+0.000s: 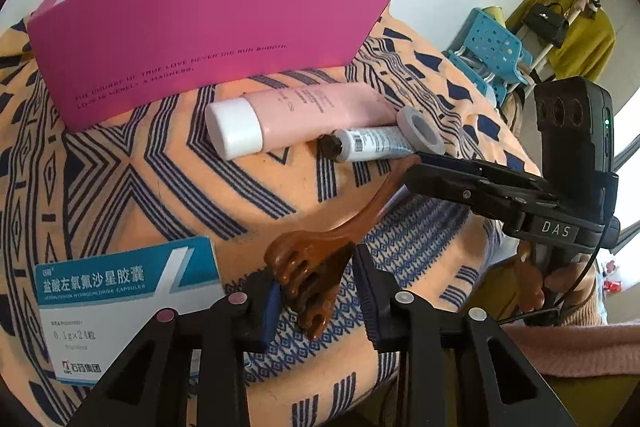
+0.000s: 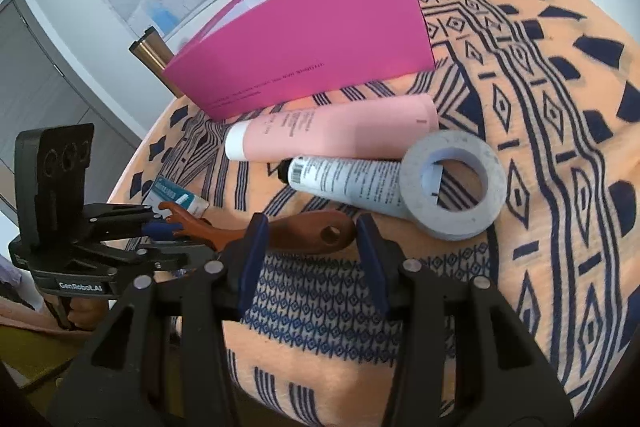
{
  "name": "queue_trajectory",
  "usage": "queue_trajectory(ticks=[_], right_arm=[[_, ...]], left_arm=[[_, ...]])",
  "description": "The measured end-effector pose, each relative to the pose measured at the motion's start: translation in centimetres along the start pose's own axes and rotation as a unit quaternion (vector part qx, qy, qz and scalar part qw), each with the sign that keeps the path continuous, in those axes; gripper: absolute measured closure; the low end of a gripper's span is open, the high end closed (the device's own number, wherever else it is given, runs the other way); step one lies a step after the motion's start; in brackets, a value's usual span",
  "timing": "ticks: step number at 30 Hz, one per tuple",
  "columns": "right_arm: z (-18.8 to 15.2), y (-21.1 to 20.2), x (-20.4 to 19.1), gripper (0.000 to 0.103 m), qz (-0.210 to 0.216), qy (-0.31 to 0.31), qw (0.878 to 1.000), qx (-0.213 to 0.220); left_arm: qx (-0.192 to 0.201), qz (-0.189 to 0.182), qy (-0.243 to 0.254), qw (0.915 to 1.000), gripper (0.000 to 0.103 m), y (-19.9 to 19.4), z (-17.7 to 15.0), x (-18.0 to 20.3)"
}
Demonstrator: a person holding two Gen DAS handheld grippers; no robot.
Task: Organize rigid objects
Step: 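Lift the brown comb into the magenta box and open the right gripper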
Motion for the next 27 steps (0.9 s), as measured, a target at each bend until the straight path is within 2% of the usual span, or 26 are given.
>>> queue_trajectory(ticks=[2,12,21,27], right_arm=[[0.3,-0.2,0.1,0.055,0.002,0.003,1.000,0.005],[2.2,-1.3,-0.7,0.055,0.002,-0.004,1.000,0.029],[7.7,-3.6,-2.3,0.055,0.008,-0.041,0.995,0.086],[12.5,-3.7,-2.2,0.055,0.006,-0.058,0.991,0.117]], left_arm=[[0.002,-0.011,-0.004,0.9999,0.075,-0.1,0.2,-0.1],[0.026,-0.020,0.008,0.9994,0.075,-2.1,2.4,0.3],[0.091,-0.004,0.057,0.9942,0.074,-5.8,8.8,1.3],[0.111,0.012,0.070,0.9912,0.073,-6.0,13.5,0.7]])
Point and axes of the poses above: each gripper's, at about its wrist camera, not at the fingertips, and y roughly the way its jaws point, x to its right, z to its top, the point moved 4 cm from there along y, roughly the way its jaws point, and after that the axes turned 4 degrees about x, right-handed, at the moved point
